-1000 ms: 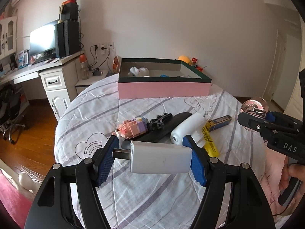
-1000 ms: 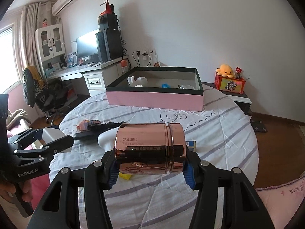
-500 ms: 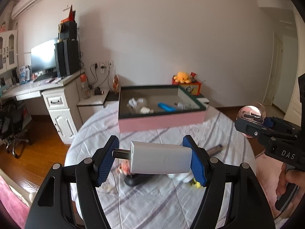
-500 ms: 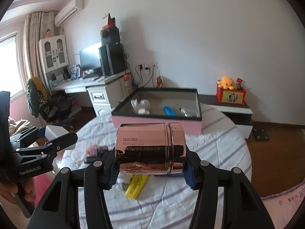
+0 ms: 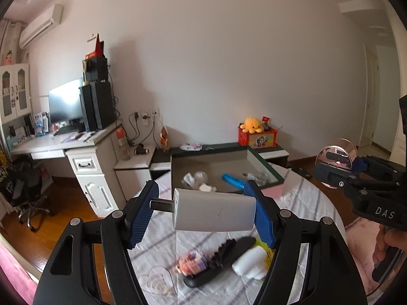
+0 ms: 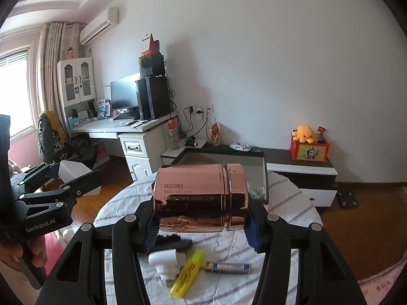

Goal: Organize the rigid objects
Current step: 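Carry the charger and cylinder over the pink box and open both tools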

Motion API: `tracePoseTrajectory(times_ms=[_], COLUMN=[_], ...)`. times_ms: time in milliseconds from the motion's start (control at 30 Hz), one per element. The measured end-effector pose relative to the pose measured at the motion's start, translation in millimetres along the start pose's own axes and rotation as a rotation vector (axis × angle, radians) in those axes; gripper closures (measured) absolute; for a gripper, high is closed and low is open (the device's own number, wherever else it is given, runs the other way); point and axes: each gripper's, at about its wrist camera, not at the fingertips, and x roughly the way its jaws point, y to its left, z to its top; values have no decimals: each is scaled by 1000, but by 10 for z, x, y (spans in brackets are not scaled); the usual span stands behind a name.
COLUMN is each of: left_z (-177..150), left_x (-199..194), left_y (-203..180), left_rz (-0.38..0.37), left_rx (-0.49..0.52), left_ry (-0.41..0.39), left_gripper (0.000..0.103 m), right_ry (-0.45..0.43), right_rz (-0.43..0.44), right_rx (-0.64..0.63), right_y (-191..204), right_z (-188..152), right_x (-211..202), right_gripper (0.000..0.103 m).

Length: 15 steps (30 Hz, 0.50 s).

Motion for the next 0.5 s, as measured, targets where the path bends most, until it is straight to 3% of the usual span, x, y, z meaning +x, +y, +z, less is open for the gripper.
tracePoseTrajectory(times_ms=[300, 500], left_z=[261, 436], left_x=[378, 1007], left_y=[38, 86], left_rz=[6, -46], left_rx=[51, 71], left_ry=[5, 65], left_gripper=[32, 32], right_ry=[15, 81], right_rz=[17, 16], right_rx=[-21, -31], right_y=[-115, -312], right_z=[213, 369], right_x=[360, 860], right_gripper=[47, 47])
